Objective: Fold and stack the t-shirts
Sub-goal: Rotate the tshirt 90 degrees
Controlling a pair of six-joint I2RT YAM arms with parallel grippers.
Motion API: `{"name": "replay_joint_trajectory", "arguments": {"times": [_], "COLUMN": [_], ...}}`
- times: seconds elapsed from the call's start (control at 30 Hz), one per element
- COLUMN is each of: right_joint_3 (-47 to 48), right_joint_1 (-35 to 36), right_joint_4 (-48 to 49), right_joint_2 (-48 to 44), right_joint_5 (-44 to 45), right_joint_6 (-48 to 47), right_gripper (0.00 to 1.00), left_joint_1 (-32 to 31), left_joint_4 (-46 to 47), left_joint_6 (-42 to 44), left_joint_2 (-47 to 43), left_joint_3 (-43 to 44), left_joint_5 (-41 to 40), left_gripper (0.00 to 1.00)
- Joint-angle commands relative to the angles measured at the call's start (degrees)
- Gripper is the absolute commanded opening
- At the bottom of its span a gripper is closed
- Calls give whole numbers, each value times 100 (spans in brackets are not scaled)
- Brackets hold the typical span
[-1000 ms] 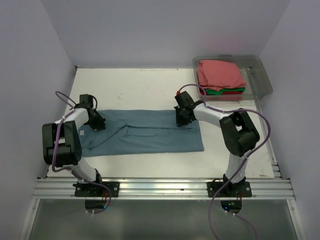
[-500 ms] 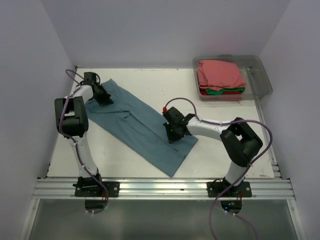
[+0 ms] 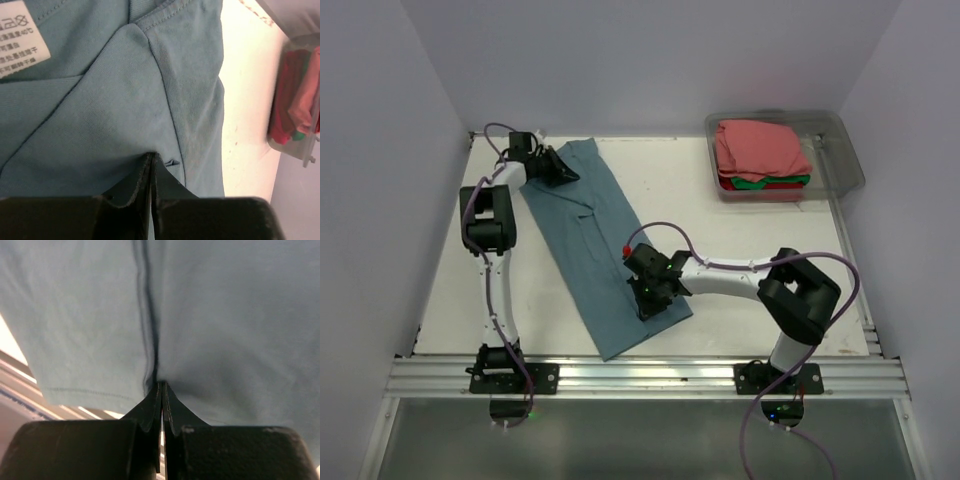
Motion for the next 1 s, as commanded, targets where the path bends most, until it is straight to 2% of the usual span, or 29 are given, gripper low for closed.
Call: {"name": "replay_joint_trajectory", "arguments": {"times": [0.0, 0.13, 0.27, 0.3, 0.37, 0.43, 0.47, 0.5, 0.53, 0.57, 0.63, 0.67, 0.7, 0.73, 0.77, 0.87, 0.9, 0.97], "right_joint_3": [157, 166, 420, 595, 850, 1403, 1858, 2089, 2335, 2807, 3240, 3425, 3758, 3909, 4258, 4866, 5356, 5929], "right_joint_1": [178, 231, 240, 240, 240, 231, 231, 231, 205, 196, 39, -67, -320, -488, -664, -1209, -1410, -1587], "right_joint_4": [-48, 154, 163, 154, 41, -265, -381, -478, -670, -768, -900, -909, -892, -848, -839, -944, -1014, -1251], "right_joint_2": [-124, -290, -423, -432, -432, -397, -362, -344, -318, -265, -195, -151, -37, 59, 191, 911, 1122, 1868], "right_joint_5": [-360, -606, -703, -712, -677, -406, -221, 7, 235, 690, 1018, 1159, 1143, 1064, 864, 694, 651, 607], "right_joint_6": [274, 336, 204, 99, -68, -401, -533, -839, -990, -1244, -1448, -1518, -1597, -1615, -1616, -1738, -1817, -1888], "right_gripper": [0, 0, 0, 0, 0, 0, 20, 27, 34, 59, 68, 71, 79, 81, 83, 83, 83, 82], "left_joint_1": [-295, -392, -498, -507, -498, -480, -463, -463, -454, -437, -419, -402, -384, -366, -357, -357, -357, -357], "left_joint_4": [391, 1890, 2457, 2623, 2712, 2730, 2678, 2451, 2327, 1900, 1310, 1106, 713, 578, 473, 287, 122, 15], "left_joint_6": [-63, -756, -855, -855, -846, -724, -636, -513, -216, -39, 495, 638, 735, 841, 859, 816, 781, 719], "left_joint_2": [573, 582, 162, 30, -399, -761, -1163, -1384, -1613, -2068, -2510, -2955, -3195, -3432, -3939, -5020, -5269, -5944], "left_joint_3": [64, -6, 73, 64, 90, 73, 64, 47, 20, -23, -85, -172, -460, -663, -909, -2121, -2638, -3115], "left_joint_5": [426, 1094, 1437, 1464, 1481, 1438, 1298, 1192, 1052, 659, 104, -455, -792, -1065, -1563, -2321, -2524, -2832], "left_gripper": [7, 11, 19, 27, 34, 51, 57, 73, 82, 100, 100, 100, 100, 100, 100, 100, 100, 100]}}
